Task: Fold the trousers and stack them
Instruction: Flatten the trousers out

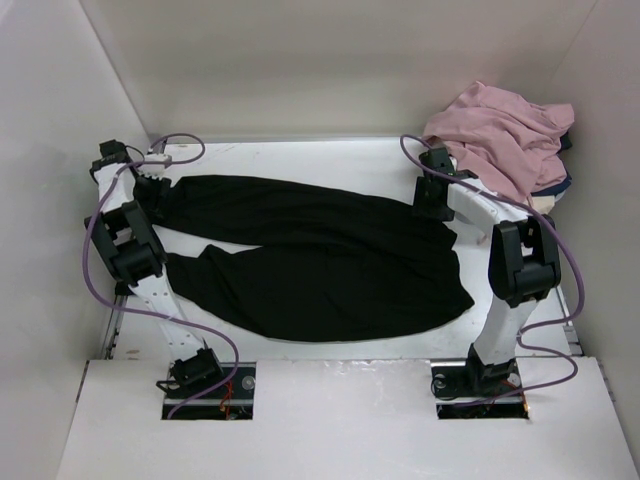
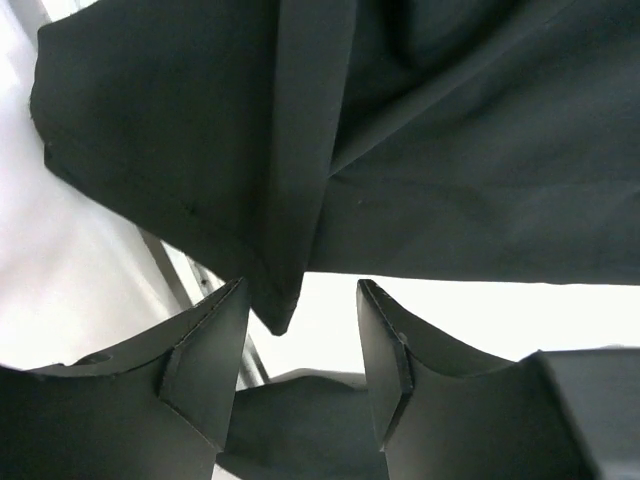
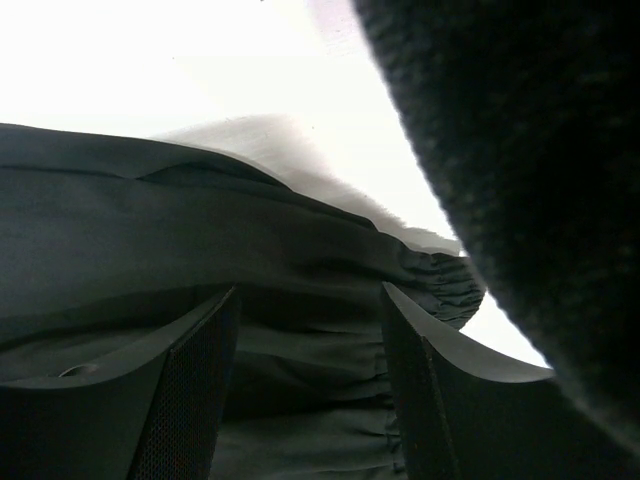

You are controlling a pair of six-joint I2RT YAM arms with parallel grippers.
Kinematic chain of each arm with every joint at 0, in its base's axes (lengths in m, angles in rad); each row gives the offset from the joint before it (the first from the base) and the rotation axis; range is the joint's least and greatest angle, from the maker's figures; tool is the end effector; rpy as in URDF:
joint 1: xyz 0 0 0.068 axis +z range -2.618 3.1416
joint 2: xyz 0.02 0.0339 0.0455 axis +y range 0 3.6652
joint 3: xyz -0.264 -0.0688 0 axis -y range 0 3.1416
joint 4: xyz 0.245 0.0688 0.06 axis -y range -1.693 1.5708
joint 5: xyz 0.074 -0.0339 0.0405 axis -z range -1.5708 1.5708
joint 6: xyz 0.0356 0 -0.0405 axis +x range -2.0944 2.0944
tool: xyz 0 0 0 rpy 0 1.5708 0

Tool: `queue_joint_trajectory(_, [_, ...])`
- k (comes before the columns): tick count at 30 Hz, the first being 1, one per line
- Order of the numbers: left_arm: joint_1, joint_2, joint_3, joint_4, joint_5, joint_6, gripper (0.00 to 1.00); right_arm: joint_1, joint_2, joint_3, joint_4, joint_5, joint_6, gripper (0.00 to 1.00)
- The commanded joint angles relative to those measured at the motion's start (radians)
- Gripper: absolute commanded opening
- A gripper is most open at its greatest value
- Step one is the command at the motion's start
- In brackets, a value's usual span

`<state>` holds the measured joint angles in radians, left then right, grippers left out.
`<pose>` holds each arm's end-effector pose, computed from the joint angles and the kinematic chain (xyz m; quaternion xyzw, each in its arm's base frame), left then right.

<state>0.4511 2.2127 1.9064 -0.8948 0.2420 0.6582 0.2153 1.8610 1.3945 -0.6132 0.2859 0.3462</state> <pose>0.4258 0.1968 0.2071 0.1229 0.9683 -0.0048 0.2176 0.3854 0.0740 0.2145 0.0974 0.9558 -0.0661 0.2695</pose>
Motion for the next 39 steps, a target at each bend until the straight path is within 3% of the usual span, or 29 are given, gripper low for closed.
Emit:
queue_joint_trajectory(1, [0.007,-0.009,0.026,0.007,0.019,-0.011,0.44,-0.006,0.007,0.047,0.041,-0.001,-0.018,0.63])
queue_joint_trajectory(6, [0.004,0.067,0.091,0.010,-0.042,-0.011,0.13,-0.011,0.023,0.077,0.040,0.002,-0.039,0.63])
queue_joint_trajectory(10, [0.004,0.053,0.079,0.049,-0.072,-0.017,0.00,-0.029,0.023,0.077,0.026,0.001,-0.067,0.66])
queue_joint_trajectory(20, [-0.007,-0.054,0.046,0.149,-0.122,-0.019,0.00,-0.041,0.043,-0.006,-0.065,-0.083,-0.107,0.85])
queue_joint_trajectory(25, [-0.007,-0.061,0.052,0.149,-0.139,-0.025,0.00,-0.053,0.116,0.000,-0.060,-0.057,-0.093,0.84])
queue_joint_trajectory(33, [-0.005,-0.100,0.063,0.149,-0.152,-0.025,0.00,-0.041,0.188,0.050,-0.085,-0.037,-0.147,0.68])
queue_joint_trajectory(39, [0.005,-0.120,0.051,0.149,-0.147,-0.028,0.00,-0.006,0.018,0.000,-0.060,0.085,-0.184,0.73])
